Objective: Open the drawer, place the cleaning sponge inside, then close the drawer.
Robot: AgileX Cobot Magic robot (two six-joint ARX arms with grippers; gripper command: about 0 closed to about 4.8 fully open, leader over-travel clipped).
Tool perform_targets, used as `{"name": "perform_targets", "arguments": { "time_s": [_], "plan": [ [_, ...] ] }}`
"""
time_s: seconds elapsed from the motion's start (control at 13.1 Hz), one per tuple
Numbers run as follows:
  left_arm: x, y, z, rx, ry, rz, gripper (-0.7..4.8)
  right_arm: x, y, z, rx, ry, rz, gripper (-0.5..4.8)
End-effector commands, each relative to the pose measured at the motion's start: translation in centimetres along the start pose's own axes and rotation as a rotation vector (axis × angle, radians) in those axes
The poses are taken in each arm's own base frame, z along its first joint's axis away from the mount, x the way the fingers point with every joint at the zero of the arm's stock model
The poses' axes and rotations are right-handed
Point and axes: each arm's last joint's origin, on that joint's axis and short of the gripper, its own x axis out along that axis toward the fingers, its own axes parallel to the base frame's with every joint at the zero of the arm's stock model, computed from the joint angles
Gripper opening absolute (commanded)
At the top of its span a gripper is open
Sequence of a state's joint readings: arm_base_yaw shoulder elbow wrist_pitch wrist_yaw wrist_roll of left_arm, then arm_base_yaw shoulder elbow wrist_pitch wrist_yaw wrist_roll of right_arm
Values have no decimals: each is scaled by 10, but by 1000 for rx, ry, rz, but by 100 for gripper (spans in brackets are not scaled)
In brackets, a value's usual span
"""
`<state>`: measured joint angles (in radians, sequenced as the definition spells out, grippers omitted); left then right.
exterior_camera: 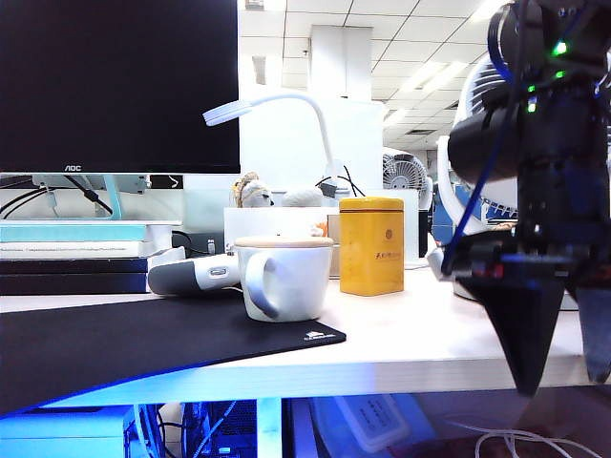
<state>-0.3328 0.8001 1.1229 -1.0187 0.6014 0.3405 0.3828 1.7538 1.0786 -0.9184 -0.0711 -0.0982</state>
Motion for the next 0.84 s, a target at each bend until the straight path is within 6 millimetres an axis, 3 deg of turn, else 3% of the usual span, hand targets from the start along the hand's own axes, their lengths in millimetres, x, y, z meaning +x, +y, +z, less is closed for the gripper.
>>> {"name": "perform_targets", "arguments": {
  "time_s": [0.08, 0.15, 0.3, 0.46, 0.84],
  "plan": [
    [-1, -4, -2, 59, 3, -73, -5, -21, 3, -3, -5, -44, 10, 174],
    [-1, -4, -3, 57, 8, -90, -5, -27, 4, -4, -6, -49, 13, 4],
    [-1, -6, -7, 55, 43, -103, -5, -41, 6, -10, 3, -67, 29, -3],
    [-1, -6, -10, 52, 75, -91, -5, -58, 9, -22, 128, -90, 67, -3],
    [-1, -6, -9, 62, 63, -81, -5, -75, 19, -46, 202, -2, 89, -3]
  ]
}}
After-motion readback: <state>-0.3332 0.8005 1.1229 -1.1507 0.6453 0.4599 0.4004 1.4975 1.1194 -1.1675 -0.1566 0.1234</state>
